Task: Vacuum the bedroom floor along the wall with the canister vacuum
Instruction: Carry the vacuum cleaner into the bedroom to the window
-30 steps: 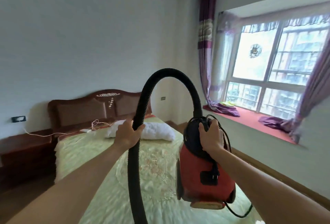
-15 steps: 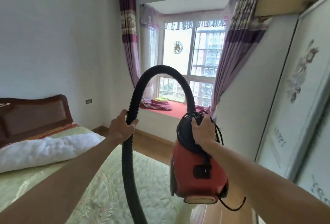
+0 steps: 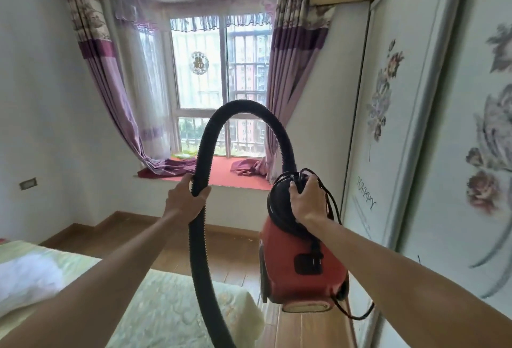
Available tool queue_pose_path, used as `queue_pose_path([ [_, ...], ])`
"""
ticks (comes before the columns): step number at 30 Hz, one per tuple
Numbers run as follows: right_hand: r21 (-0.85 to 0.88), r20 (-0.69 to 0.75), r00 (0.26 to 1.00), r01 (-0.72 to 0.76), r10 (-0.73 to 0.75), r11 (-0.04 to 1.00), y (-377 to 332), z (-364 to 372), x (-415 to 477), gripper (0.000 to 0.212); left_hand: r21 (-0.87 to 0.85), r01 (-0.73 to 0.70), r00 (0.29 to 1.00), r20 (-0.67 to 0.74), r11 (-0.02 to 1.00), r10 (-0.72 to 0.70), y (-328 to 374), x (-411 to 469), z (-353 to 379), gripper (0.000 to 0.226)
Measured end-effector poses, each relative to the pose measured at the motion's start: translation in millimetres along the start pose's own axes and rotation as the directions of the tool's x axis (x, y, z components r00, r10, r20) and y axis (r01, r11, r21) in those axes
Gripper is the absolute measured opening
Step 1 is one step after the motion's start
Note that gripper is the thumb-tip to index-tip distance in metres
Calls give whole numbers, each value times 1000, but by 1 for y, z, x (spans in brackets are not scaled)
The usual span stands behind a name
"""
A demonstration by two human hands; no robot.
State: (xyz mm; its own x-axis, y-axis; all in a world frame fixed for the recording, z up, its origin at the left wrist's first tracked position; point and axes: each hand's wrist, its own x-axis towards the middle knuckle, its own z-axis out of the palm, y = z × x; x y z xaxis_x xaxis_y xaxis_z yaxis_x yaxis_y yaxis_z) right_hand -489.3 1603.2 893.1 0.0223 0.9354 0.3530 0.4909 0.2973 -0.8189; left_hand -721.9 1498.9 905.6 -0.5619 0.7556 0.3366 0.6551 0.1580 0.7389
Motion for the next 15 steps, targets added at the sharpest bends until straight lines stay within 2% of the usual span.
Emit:
queue_pose_path([
  [6, -50, 21, 1000, -20, 21, 999, 36, -4, 73, 34, 7, -36, 999, 6, 999, 36, 28, 54, 51, 42],
  [15, -53, 14, 1000, -16, 17, 998, 72, 16, 163, 36, -17, -32, 999, 9, 999, 33, 37, 124, 118, 40],
])
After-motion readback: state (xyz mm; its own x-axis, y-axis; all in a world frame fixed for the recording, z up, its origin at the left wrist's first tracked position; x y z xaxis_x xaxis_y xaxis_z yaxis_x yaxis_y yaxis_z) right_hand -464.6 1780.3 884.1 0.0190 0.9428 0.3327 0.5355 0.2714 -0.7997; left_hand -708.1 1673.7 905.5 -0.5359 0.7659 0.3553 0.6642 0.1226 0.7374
